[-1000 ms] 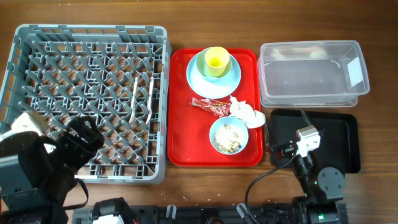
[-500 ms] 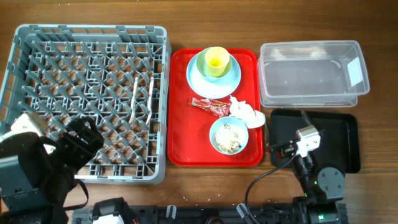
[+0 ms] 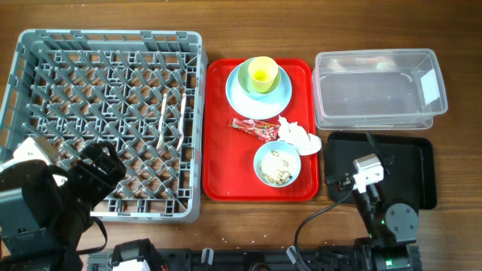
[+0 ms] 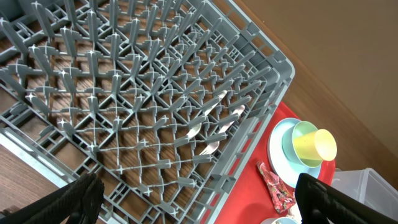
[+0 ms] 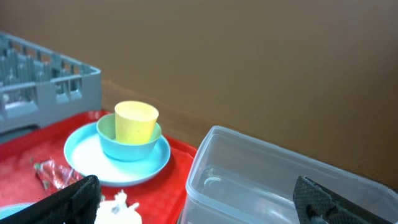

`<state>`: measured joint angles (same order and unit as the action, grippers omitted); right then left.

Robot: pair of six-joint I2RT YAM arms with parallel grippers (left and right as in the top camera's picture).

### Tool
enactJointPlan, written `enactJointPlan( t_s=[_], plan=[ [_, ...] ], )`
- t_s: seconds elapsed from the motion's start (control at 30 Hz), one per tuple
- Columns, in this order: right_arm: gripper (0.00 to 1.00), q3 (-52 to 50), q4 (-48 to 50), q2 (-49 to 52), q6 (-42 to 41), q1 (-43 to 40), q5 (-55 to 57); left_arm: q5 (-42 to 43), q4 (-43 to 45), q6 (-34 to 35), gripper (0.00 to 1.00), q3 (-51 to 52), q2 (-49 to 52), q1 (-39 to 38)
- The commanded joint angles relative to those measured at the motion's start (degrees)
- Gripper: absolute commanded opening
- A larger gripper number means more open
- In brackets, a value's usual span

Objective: Sort waste into correct bins and load items into the dishwasher rack
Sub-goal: 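Move the right gripper over the crumpled tissue on the tray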

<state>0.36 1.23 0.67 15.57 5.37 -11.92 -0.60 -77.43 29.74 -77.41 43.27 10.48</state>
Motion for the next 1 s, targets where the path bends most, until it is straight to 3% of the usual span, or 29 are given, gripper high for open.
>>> enactJointPlan(
  t_s=[0.0,0.1,0.27,0.4,0.47,0.67,0.83,0.9,0.97],
  plan=[
    [1.00,-0.07,0.04,0.15,-4.87,-0.09,-4.85,-0.57,-0.02,0.74,1.00,-0.39,-0.15,0.35],
    [1.00,-0.07,1.33,0.26,-16.35,-0.09,-8.79,-0.57,-0.02,0.74,1.00,-0.39,-0.15,0.35],
    [1.00,4.74,-2.27,0.79,-21.22,-0.09,-11.43,-0.57,-0.04,0.74,1.00,-0.39,-0.15,0.35],
    [1.00,18.29,-11.28,6.91,-23.43,-0.09,-9.88,-0.57,-0.02,0.74,1.00,-0.39,-0.15,0.35],
    [1.00,25.55,-18.18,12.74,-22.99,-0.09,-8.83,-0.57,-0.04,0.74,1.00,-0.39,-0.15,0.35],
    [1.00,56.63,-49.40,43.56,-20.09,-0.09,-8.68,-0.57,-0.04,0.74,1.00,-0.39,-0.15,0.35],
    [1.00,67.34,-59.28,56.81,-20.48,-0.09,-10.86,-0.57,-0.04,0.74,1.00,-0.39,-0.15,0.35],
    [0.85,67.41,-61.55,60.15,-20.57,-0.09,-10.23,-0.57,-0.04,0.74,1.00,-0.39,-0.15,0.35],
    [0.57,67.34,-65.07,63.23,-23.30,-0.09,-7.08,-0.57,-0.02,0.74,1.00,-0.39,-0.15,0.35]
  ],
)
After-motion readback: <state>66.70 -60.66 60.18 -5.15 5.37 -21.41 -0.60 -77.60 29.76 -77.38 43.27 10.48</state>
